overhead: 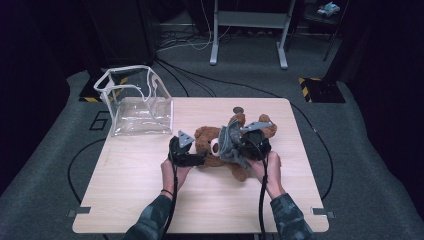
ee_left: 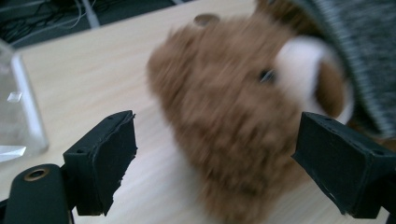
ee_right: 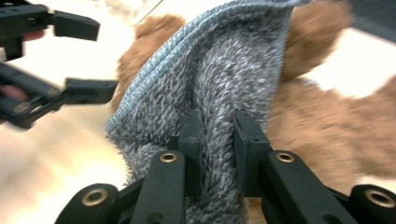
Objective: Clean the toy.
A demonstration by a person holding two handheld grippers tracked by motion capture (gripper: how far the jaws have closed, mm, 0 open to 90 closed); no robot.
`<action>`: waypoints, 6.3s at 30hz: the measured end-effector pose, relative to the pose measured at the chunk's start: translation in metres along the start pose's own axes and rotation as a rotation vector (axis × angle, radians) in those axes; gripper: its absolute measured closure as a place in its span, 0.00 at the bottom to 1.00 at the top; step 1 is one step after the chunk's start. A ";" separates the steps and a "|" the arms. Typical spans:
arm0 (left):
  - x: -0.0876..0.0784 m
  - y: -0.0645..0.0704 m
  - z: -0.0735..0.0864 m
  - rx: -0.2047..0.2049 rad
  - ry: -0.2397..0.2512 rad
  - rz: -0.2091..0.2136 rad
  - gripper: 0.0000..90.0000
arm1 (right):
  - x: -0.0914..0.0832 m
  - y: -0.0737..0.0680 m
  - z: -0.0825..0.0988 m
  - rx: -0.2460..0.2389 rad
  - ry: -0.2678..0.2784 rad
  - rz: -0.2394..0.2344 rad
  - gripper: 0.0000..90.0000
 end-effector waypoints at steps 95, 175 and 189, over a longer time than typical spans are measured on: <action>0.056 0.032 -0.004 0.008 -0.024 0.055 0.47 | 0.053 0.090 -0.003 0.202 -0.014 0.179 0.88; 0.055 0.034 -0.003 0.004 -0.003 0.051 0.47 | 0.053 0.124 0.002 0.202 -0.120 0.230 0.89; 0.055 0.034 -0.003 0.005 -0.004 0.047 0.47 | 0.015 0.112 -0.014 0.213 0.033 0.108 0.88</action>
Point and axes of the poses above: each handheld gripper's, and its own axes: x roughly forward along the jaws, z roughly out of its underside, y roughly to its right, the point moved 8 cm from there along x, roughly forward along the jaws, and after that the axes turned 8 degrees about -y, right-handed, at the moved point
